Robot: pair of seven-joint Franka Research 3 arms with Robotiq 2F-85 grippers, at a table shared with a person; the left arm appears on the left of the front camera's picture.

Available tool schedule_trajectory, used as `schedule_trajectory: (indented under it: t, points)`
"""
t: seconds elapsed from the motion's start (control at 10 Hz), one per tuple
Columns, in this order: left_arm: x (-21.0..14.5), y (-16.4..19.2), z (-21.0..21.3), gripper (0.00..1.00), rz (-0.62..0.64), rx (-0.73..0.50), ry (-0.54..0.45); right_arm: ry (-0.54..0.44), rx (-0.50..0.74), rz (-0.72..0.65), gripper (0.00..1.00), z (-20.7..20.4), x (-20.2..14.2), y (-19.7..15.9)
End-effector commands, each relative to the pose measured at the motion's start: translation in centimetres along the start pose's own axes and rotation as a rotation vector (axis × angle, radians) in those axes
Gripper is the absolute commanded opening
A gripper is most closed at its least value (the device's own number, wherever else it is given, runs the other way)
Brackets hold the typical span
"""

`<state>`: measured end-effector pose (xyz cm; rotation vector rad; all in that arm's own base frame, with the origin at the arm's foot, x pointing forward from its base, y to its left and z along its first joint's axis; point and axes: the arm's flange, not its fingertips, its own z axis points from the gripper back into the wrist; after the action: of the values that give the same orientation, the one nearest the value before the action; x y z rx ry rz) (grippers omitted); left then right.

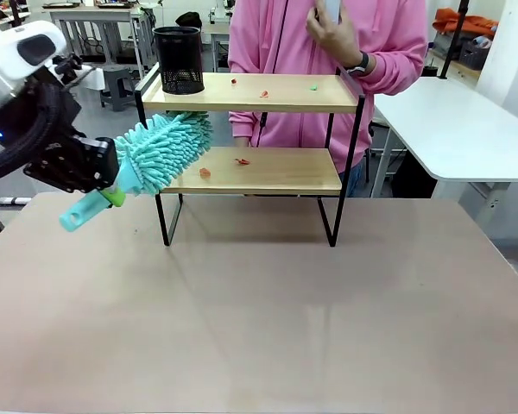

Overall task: Clean the shelf.
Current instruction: Clean the specific tier of the Shelf with the Duster once objects are removed.

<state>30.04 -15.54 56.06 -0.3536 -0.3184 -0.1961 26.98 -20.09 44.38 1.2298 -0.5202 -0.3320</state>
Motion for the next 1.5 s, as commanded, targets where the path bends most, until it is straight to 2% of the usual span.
schedule_trajectory:
  t: [0.0, 0.5, 1.2, 1.4]
  points:
    - [1.3, -0.8, -1.1, 0.12, 0.051, 0.056, -0.03, -0.014, 0.02, 0.025, 1.0, -0.2, 0.3, 0.1]
    - [4.4, -1.6, -3.6, 0.12, 0.134, 0.203, -0.107, -0.014, 0.02, 0.025, 1.0, -0.2, 0.3, 0.1]
    - [8.7, -2.8, -7.3, 0.12, 0.172, 0.303, -0.077, -0.014, 0.02, 0.025, 1.0, -0.2, 0.3, 0.1]
    - [9.0, -2.7, -8.3, 0.12, 0.159, 0.307, -0.033, -0.014, 0.02, 0.025, 1.0, -0.2, 0.3, 0.1]
